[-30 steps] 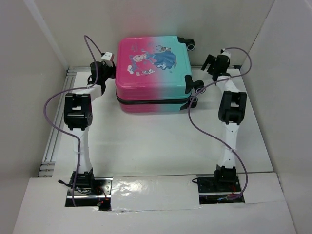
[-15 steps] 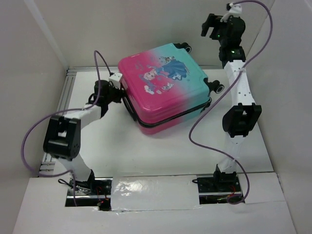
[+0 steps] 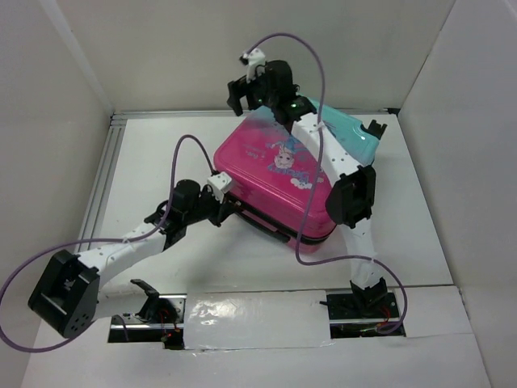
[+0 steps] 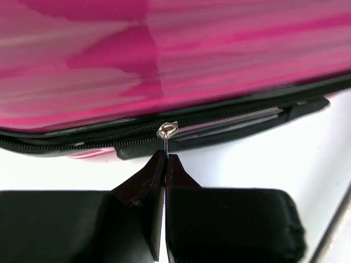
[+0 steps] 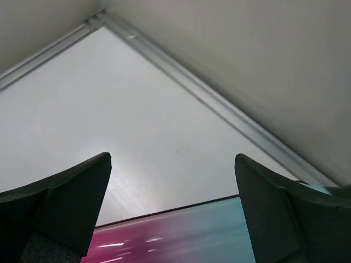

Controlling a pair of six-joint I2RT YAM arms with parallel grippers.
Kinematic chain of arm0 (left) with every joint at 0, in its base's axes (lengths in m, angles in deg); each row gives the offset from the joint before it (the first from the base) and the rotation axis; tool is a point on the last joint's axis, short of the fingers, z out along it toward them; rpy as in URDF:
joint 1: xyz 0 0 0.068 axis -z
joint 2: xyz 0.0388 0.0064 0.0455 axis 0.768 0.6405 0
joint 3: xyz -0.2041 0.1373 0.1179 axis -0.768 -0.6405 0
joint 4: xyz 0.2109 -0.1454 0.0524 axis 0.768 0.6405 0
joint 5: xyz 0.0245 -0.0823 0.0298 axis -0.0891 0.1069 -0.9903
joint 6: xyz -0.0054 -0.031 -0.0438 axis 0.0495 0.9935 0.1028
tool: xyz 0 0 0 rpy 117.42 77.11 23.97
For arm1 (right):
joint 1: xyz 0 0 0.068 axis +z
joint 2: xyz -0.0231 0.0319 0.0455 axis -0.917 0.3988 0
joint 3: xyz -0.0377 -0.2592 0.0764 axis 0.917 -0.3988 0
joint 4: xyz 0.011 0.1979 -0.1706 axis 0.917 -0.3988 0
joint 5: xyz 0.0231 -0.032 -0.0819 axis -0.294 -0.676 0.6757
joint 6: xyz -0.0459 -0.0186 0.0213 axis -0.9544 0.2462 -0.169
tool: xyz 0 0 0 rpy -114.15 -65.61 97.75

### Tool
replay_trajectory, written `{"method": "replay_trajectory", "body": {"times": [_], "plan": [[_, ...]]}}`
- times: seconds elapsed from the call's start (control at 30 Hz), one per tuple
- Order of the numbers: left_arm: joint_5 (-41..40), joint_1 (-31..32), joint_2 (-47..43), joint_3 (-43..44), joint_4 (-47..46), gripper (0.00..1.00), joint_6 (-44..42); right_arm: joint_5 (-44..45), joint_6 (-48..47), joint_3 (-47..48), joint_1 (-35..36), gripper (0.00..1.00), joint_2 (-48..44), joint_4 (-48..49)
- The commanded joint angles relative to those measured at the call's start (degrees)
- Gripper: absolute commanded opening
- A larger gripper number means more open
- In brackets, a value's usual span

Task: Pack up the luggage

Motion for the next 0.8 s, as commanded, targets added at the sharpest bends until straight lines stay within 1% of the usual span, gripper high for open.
{"method": "replay_trajectory", "body": {"times": [0.0,0.1,0.2,0.27,0.3,0.33,0.37,0.4,0.47,0.5,0.53,0.57,0.6,0.67,0.73,0.77], "plan": [[0.9,0.9,-8.4,-1.6,-15.0,0.04,3.1,-3.9,-5.8,-1.0,2.9,1.00,-1.5,-1.1],[0.4,-0.3,-10.5,-2.9,-14.1,0.04,2.5,-4.7,-7.7,-2.3,5.2,1.00,-0.3,-1.7],[-0.1,-3.0,-11.2,-2.9,-12.6,0.04,1.7,-5.4,-12.0,-1.5,7.6,0.99,2.4,-5.4],[-0.1,-4.3,-11.2,-2.9,-12.6,0.04,1.7,-5.4,-15.7,-3.9,9.5,0.96,2.4,-5.4],[-0.1,-4.9,-11.2,-2.9,-12.6,0.04,2.4,-4.7,-16.6,-6.8,10.0,0.95,1.8,-5.4],[-0.1,-6.3,-11.2,-2.9,-14.1,0.04,2.4,-3.3,-17.2,-8.3,10.0,0.95,1.3,-5.4],[0.8,-7.2,-11.2,-2.9,-15.1,0.04,3.1,-1.8,-17.2,-9.6,10.8,0.95,1.3,-3.7],[1.7,-8.1,-10.7,-3.7,-16.2,0.04,3.9,1.1,-18.0,-10.4,11.6,0.94,1.3,-3.7],[4.4,-11.3,-9.9,-4.2,-18.9,0.04,6.0,4.0,-19.2,-12.4,12.4,0.92,1.3,-3.1],[5.6,-12.3,-9.9,-4.2,-19.6,0.04,6.7,8.4,-19.2,-13.3,13.2,0.92,1.3,-1.1],[6.7,-13.8,-8.5,-4.7,-20.4,0.04,7.4,10.5,-19.7,-15.0,13.8,0.91,1.3,-0.2],[9.6,-14.5,-7.4,-4.7,-21.7,0.04,8.5,15.4,-19.7,-15.8,14.6,0.91,1.9,2.3],[9.6,-14.5,-7.4,-4.7,-21.7,0.04,8.5,18.4,-19.7,-15.8,14.6,0.91,1.9,2.3],[9.6,-14.5,-6.6,-5.2,-21.7,0.04,9.1,21.5,-17.7,-16.9,15.1,0.91,2.4,3.1],[12.7,-14.5,-6.6,-5.3,-20.2,0.04,9.1,24.7,-15.9,-16.9,14.3,0.93,2.9,4.2],[13.7,-14.5,-6.6,-5.3,-19.3,0.06,9.1,24.7,-13.9,-15.7,13.8,0.94,2.9,4.2]]}}
